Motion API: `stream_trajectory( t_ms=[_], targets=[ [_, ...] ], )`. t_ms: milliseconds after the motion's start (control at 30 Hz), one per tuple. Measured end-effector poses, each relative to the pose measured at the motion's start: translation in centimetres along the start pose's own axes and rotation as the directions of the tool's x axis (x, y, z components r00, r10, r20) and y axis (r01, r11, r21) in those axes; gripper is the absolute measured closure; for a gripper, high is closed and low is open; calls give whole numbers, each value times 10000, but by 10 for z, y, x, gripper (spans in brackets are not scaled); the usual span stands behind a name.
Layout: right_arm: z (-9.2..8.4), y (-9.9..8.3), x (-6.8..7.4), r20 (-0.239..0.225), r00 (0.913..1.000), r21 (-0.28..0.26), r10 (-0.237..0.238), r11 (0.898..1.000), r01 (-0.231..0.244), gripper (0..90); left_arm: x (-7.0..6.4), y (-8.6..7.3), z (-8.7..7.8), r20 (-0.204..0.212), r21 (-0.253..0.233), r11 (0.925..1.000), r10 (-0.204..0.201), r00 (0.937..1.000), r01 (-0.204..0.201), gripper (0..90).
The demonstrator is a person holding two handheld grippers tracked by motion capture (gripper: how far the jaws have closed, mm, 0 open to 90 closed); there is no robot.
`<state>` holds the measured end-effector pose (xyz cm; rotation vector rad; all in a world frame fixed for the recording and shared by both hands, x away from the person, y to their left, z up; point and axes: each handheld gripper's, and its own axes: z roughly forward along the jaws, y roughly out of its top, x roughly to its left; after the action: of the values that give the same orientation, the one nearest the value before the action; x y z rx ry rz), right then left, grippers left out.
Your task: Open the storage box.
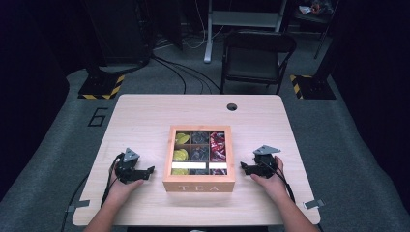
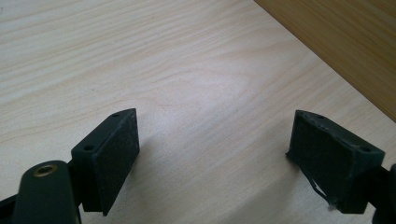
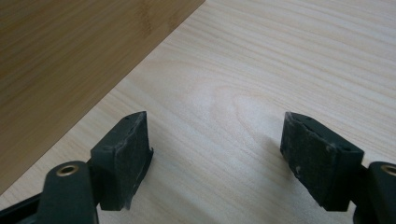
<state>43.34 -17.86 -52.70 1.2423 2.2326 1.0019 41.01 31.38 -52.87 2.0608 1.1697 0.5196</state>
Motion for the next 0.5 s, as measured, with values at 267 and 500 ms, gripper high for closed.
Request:
stream_trajectory(
  t_ms=[267, 500],
  targets=[
    [0, 0, 0, -24, 10000, 6, 18, 10000, -18, 235, 0, -1, 0, -118, -138, 9999, -64, 9999, 62, 176],
    [0, 0, 0, -26, 10000, 3, 0, 10000, 0, 235, 1, -1, -1, -155, -142, 9998, -108, 9998, 105, 210]
  ],
)
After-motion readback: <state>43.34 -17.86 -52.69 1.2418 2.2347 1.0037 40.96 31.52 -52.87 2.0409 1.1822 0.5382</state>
